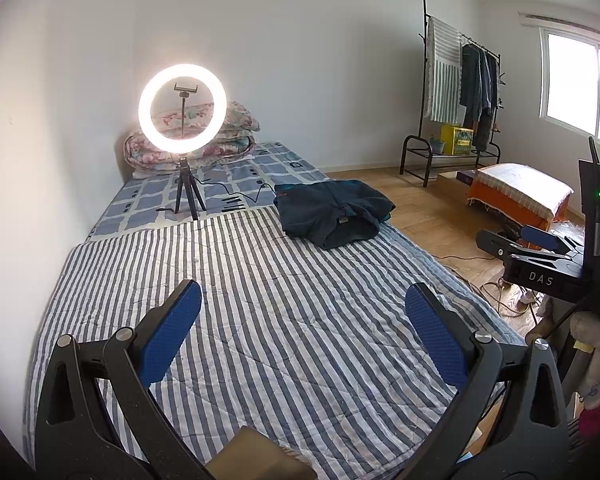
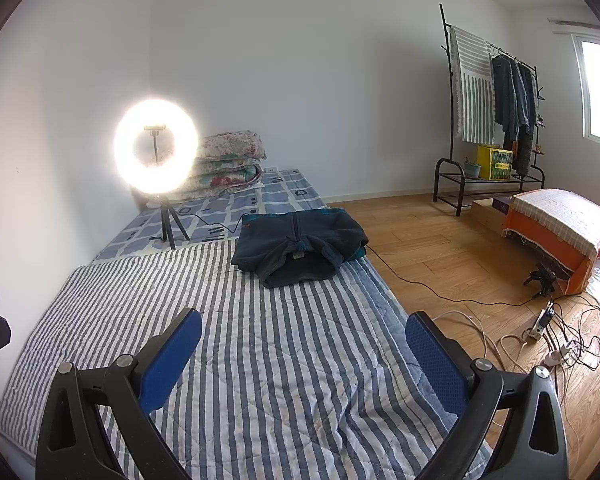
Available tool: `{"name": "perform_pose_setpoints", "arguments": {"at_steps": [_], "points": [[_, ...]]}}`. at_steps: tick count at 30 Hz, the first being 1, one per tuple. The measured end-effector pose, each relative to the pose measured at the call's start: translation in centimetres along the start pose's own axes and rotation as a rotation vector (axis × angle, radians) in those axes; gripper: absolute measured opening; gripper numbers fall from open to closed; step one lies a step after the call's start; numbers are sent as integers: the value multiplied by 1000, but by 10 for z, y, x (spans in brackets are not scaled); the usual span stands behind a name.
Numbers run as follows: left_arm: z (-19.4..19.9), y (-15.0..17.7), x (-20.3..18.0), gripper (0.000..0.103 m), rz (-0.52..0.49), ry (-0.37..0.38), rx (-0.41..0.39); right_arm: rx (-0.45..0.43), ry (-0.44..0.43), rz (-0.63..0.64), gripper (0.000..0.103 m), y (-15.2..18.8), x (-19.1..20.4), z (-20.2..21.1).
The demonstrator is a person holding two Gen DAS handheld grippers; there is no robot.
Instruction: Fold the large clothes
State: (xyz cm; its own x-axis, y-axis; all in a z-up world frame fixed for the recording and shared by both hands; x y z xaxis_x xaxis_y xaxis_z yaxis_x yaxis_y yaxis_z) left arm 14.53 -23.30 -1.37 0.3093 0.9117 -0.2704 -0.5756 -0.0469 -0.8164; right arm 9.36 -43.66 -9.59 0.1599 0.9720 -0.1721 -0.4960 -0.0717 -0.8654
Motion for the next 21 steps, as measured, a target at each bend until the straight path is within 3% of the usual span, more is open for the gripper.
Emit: {"name": "perform_pose_setpoints", "arguments": {"at_steps": [21], "points": [[1,-1,6,103,-25,-21,-23,5,-5,2,103,4,-1,-1]]}}
Point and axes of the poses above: each gripper's, at about its wrist camera, not at the fingertips, and z roughly against the way its jaws point, x to its left, y to its underside, the point moved 6 cm from there along -z, roughly the way its jaws point, and after that the axes turned 14 degrees about z, right-handed, at the moved point
